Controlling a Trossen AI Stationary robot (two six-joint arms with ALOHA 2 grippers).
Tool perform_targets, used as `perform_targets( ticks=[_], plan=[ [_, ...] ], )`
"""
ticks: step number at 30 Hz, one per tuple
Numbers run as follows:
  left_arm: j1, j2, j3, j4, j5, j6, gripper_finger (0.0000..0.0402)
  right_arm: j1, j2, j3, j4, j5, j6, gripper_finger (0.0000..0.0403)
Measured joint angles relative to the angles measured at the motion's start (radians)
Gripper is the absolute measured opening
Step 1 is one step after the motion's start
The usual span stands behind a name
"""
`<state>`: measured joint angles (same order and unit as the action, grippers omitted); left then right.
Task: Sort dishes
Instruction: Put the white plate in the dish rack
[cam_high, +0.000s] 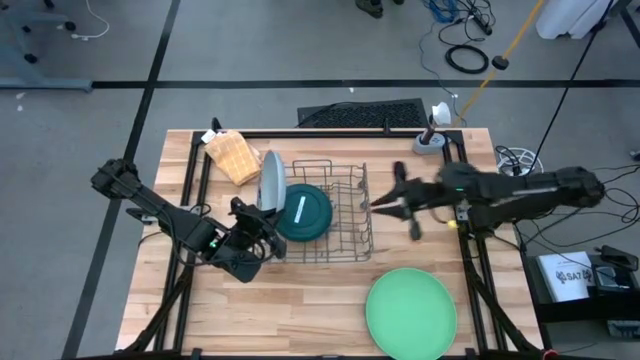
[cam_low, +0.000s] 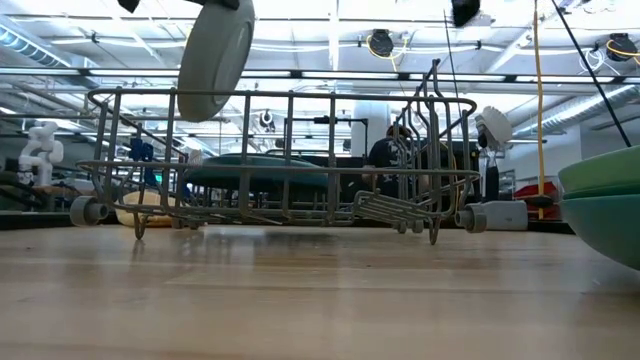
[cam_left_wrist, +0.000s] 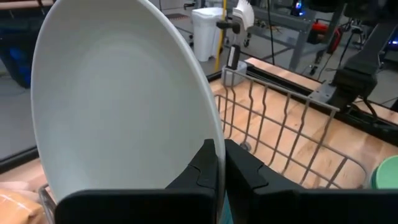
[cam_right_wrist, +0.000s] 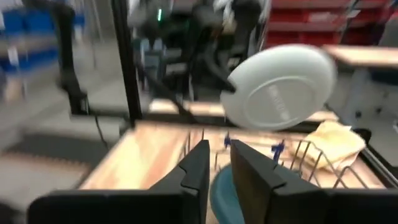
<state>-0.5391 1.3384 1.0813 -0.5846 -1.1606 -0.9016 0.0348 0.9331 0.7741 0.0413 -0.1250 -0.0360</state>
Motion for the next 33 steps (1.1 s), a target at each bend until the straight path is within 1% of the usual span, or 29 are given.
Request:
perform_targets(
  ticks=[3,5,7,10,13,16,21,25,29,33],
  plan=[
    [-0.011,0.000,0.000,-0.002,0.000,0.017,0.0014,0.001,0.189,0.201,-0.236,0.011,-0.055,0.0059],
    [-0.023,0.000,0.000,-0.002,-0.010,0.021,0.0014,0.000,0.318,0.337,-0.415,0.075,-0.084,0.0059],
    [-0.037,0.000,0.000,-0.002,-0.040,0.021,0.0014,-0.001,0.438,0.463,-0.557,0.135,-0.115,0.0059],
    [-0.056,0.000,0.000,-0.006,-0.074,0.024,0.0014,-0.001,0.593,0.613,-0.687,0.151,-0.161,0.0059],
    [-0.086,0.000,0.000,-0.015,-0.112,0.019,0.0014,-0.004,0.720,0.712,-0.753,0.146,-0.214,0.0059],
    [-0.128,0.000,0.001,-0.040,-0.147,-0.011,0.0014,-0.020,0.805,0.758,-0.778,0.146,-0.238,0.0059],
    [-0.197,0.000,0.001,-0.132,-0.241,-0.119,0.0014,-0.050,0.895,0.758,-0.703,0.150,-0.236,0.0059],
    [-0.217,0.000,0.001,-0.184,-0.262,-0.195,0.0014,-0.059,0.940,0.758,-0.635,0.152,-0.219,0.0059],
    [-0.218,0.000,0.001,-0.187,-0.263,-0.212,0.0014,-0.063,0.980,0.758,-0.607,0.157,-0.219,0.0059],
    [-0.218,0.000,0.001,-0.186,-0.262,-0.217,0.0014,-0.069,1.021,0.760,-0.616,0.162,-0.212,0.0059]
  ],
)
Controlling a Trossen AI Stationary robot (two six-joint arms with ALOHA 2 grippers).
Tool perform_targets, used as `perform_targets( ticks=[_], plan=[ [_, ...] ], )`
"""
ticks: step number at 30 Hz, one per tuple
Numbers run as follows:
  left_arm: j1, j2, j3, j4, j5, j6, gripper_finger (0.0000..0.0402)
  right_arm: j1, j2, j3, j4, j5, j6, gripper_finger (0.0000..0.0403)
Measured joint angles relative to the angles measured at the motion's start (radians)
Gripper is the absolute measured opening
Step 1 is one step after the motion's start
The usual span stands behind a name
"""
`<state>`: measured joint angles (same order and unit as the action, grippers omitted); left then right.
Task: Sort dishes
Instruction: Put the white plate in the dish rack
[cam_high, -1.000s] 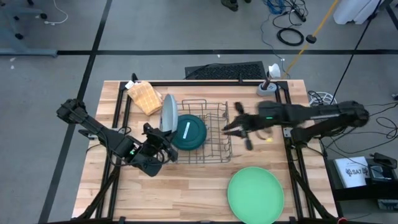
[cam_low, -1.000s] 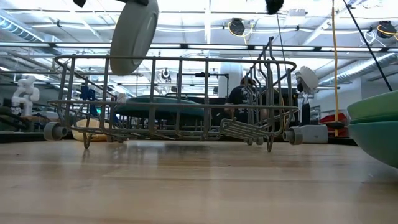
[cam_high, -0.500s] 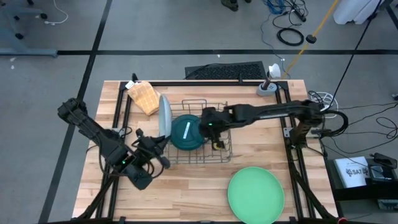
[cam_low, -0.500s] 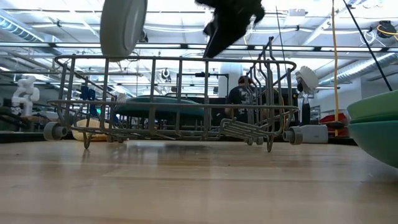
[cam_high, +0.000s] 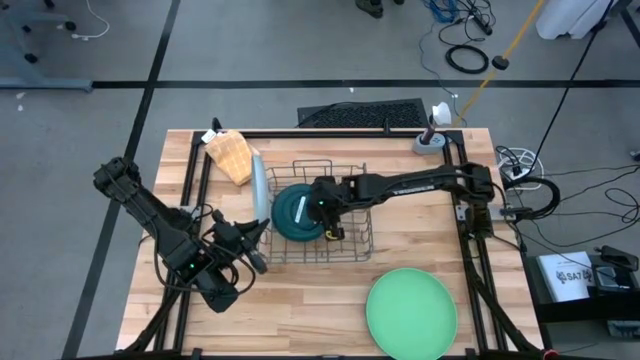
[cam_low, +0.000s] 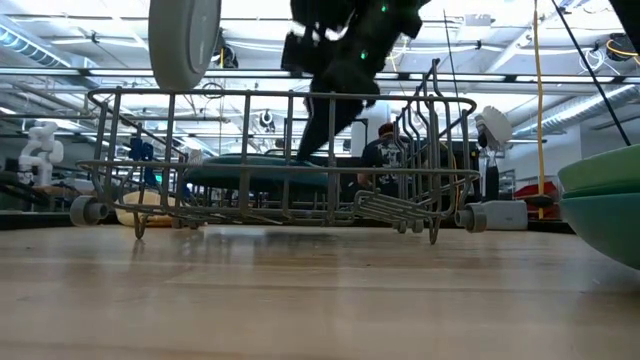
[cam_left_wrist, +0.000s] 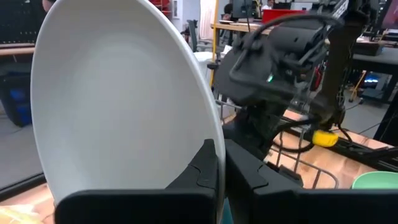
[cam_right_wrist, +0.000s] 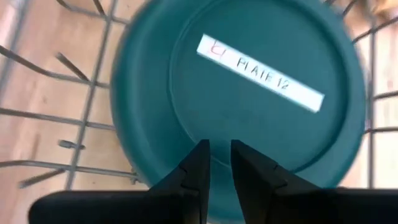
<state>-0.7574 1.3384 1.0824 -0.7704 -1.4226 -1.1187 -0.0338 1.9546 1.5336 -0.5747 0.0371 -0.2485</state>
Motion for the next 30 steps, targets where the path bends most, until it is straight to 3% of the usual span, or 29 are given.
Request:
perform_targets(
  ticks=[4,13,24,30],
  plan=[
    [0.000,0.000,0.000,0.001,0.005,-0.002,0.0014,0.002,0.007,0.003,-0.039,0.062,0.010,0.0059],
    [0.060,0.016,0.000,0.006,0.118,-0.003,0.0013,0.002,0.009,-0.001,-0.162,0.152,0.063,0.0059],
    [0.170,0.055,0.000,0.005,0.283,-0.029,0.0013,0.002,0.024,-0.004,-0.158,0.152,0.098,0.0059],
    [0.198,0.061,0.000,0.006,0.298,-0.054,0.0013,0.002,0.024,-0.004,-0.145,0.150,0.098,0.0059]
  ],
)
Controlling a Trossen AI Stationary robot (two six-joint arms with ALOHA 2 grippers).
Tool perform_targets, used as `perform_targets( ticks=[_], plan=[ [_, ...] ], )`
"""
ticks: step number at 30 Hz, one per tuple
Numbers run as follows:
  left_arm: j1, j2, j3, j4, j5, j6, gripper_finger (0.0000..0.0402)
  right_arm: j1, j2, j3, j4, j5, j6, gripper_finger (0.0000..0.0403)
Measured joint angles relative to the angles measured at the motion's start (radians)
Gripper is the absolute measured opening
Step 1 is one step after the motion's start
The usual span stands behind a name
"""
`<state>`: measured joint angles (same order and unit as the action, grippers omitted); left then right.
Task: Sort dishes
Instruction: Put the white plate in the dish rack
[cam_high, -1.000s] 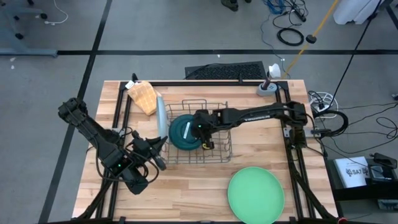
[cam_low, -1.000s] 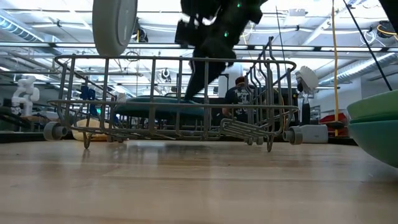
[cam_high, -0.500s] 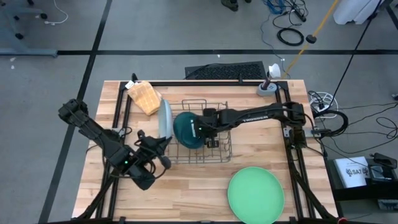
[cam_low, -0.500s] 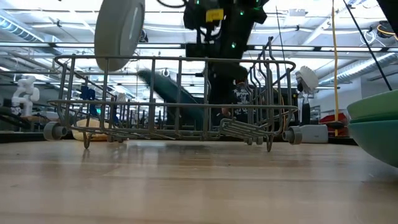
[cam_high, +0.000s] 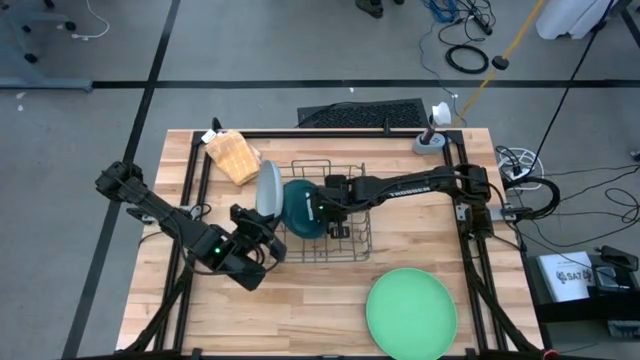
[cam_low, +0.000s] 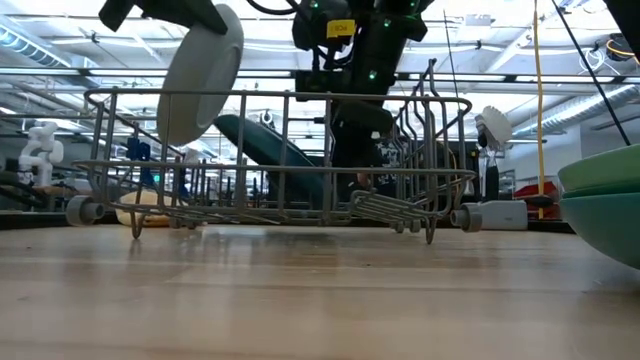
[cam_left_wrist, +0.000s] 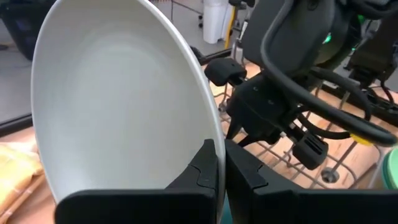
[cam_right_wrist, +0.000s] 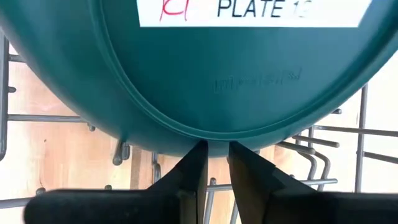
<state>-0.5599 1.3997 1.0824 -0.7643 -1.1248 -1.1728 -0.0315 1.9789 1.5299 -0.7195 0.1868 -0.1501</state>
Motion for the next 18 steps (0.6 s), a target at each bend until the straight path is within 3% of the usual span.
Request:
perform_targets(
  ticks=[10,18],
  plan=[
    [0.071,0.070,0.000,0.043,0.087,0.012,0.0013,0.000,0.000,0.000,0.015,-0.001,0.000,0.0059],
    [0.102,0.093,-0.001,0.326,0.075,0.322,0.0012,0.000,-0.002,0.000,-0.004,-0.001,0.007,0.0059]
  ],
)
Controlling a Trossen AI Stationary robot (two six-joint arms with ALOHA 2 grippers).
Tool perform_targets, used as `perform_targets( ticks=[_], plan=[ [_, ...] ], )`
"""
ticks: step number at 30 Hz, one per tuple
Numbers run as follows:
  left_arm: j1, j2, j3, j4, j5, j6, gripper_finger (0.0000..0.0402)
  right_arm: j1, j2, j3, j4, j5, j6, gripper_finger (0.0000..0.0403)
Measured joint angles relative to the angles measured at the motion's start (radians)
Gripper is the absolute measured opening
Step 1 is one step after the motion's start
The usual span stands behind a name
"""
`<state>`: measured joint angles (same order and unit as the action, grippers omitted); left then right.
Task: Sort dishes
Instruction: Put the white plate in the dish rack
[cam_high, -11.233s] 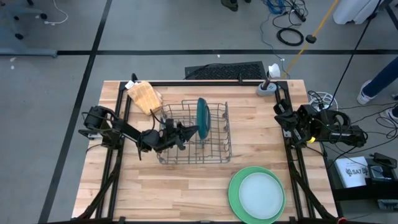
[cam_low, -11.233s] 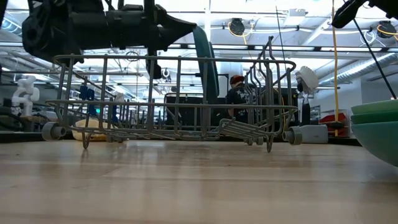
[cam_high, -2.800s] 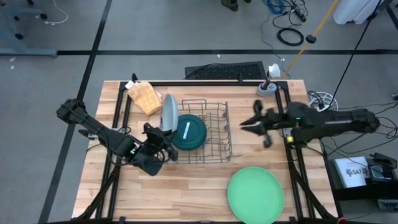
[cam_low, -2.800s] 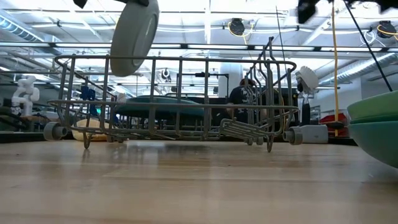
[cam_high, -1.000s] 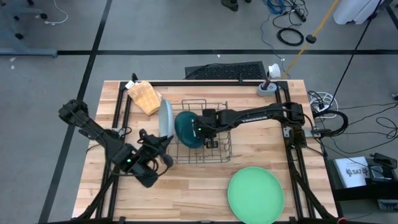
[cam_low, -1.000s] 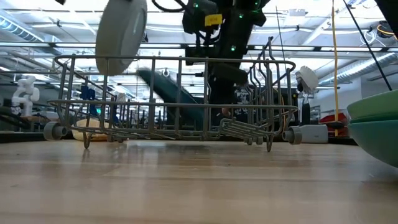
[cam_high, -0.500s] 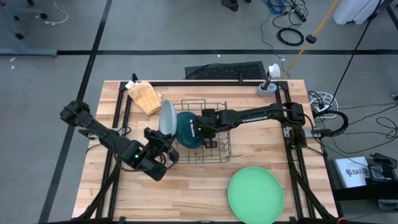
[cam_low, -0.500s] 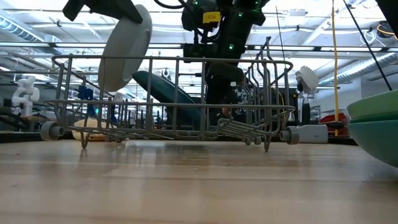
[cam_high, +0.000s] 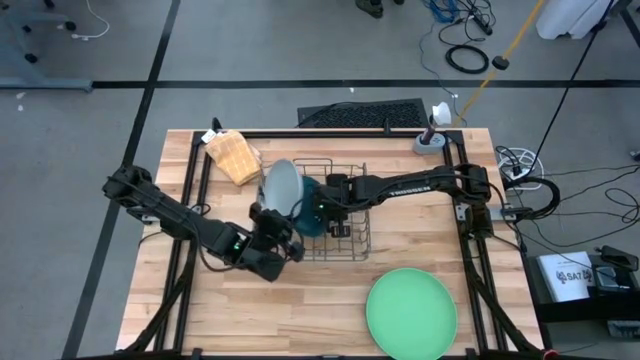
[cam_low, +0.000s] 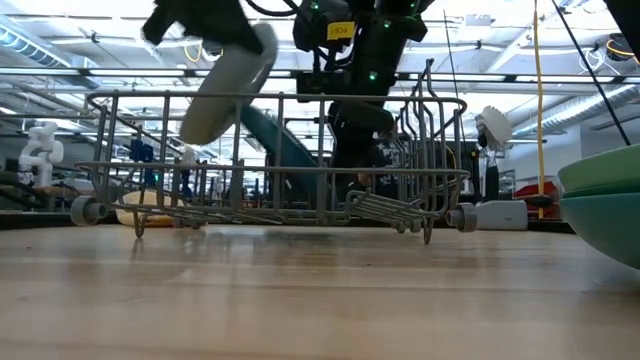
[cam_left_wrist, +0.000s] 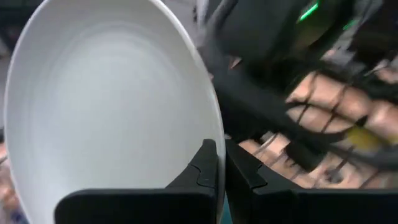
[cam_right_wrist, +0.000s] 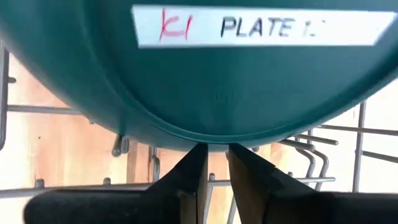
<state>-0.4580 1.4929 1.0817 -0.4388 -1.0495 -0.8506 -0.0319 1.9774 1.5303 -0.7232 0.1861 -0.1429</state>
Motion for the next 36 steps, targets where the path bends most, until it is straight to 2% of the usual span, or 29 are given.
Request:
perform_targets(
  ticks=[4,13,17,21,27,32,36],
  plan=[
    [0.009,0.000,0.000,0.119,-0.002,0.129,0.0012,0.001,-0.001,0.000,-0.003,0.001,-0.001,0.0059],
    [0.008,0.000,0.000,0.150,0.009,0.141,0.0012,0.041,-0.010,0.012,-0.003,0.052,-0.060,0.0061],
    [0.012,0.000,0.001,0.176,0.026,0.156,0.0012,0.063,-0.028,0.051,-0.006,0.062,-0.073,0.0079],
    [0.013,0.006,0.001,0.185,0.025,0.175,0.0012,0.097,-0.046,0.098,-0.032,0.139,-0.099,0.0111],
    [0.026,0.025,0.001,0.225,0.055,0.187,0.0012,0.146,-0.076,0.185,-0.121,0.198,-0.126,0.0150],
    [0.033,0.038,0.002,0.312,0.072,0.223,0.0012,0.175,-0.112,0.215,-0.096,0.237,-0.098,0.0157],
    [0.041,0.038,0.000,0.395,0.096,0.321,0.0012,0.184,-0.119,0.215,-0.117,0.237,-0.082,0.0156]
  ],
)
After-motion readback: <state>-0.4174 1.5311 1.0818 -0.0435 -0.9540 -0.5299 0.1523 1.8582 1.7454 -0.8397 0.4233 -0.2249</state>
